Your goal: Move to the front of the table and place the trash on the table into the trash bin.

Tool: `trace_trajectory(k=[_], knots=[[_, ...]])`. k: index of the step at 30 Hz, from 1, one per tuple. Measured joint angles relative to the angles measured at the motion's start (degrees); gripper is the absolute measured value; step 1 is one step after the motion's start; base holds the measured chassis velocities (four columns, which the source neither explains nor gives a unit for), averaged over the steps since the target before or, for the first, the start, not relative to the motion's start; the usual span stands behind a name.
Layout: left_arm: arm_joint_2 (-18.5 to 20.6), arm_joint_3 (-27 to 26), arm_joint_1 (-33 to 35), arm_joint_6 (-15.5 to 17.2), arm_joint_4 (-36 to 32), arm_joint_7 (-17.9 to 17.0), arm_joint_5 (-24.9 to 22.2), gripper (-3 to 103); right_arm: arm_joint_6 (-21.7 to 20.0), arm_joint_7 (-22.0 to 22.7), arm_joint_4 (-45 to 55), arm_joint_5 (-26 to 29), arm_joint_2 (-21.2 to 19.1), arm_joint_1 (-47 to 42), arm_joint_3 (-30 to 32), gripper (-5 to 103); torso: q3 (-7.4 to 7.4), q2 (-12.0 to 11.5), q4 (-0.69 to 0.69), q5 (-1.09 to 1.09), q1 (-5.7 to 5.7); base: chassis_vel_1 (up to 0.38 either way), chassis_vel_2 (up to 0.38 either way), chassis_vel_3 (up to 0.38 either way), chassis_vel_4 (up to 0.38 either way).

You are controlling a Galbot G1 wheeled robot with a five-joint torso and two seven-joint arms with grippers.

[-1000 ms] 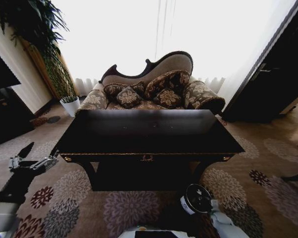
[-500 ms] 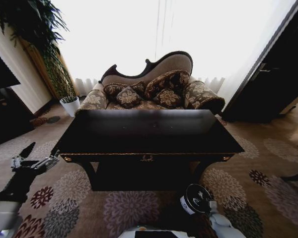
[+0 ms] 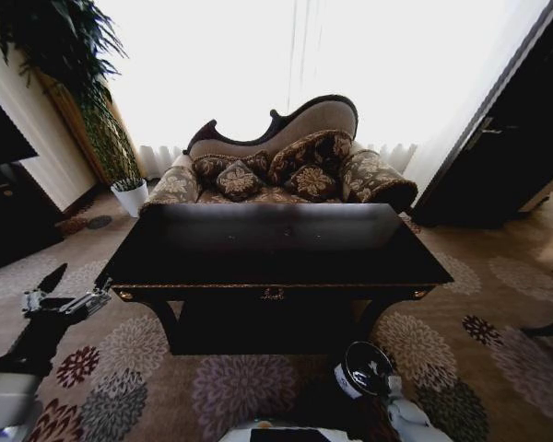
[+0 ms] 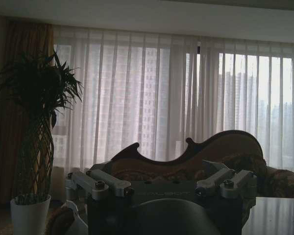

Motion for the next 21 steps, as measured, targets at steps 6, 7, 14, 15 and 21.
trace_trajectory(k=[6,7,14,15,21], knots=[[0.0,0.0,0.0,0.0,0.0,0.0,0.0,100,-0.2,-0.5,1.1,1.8,0.2,-0.2,-0.5,100,0.0,0.0,0.0,0.04,0.0,0.0,0.0,0.0,0.0],[0.0,0.1,0.0,0.0,0.0,0.0,0.0,100,-0.3,-0.3,1.3,2.0,0.2,-0.2,-0.6,100,0.0,0.0,0.01,0.03,0.01,0.0,0.0,0.0,0.0],[0.0,0.1,0.0,-0.1,0.1,0.0,0.0,100,2.5,-0.8,-0.6,-3.9,0.2,0.4,-0.1,100,0.0,0.0,0.0,0.02,0.0,0.0,0.0,0.0,0.0],[0.0,0.1,0.0,-0.1,0.1,0.0,0.0,100,2.4,-0.1,-0.4,-3.7,0.3,0.4,-0.2,100,0.0,0.0,0.0,0.02,0.0,0.0,0.0,0.0,0.0],[-0.1,0.3,-0.2,-0.1,0.2,0.0,0.1,100,4.5,0.5,-1.0,-9.7,0.5,0.9,0.5,100,0.0,0.0,0.0,-0.02,0.0,0.0,0.0,0.0,0.0]])
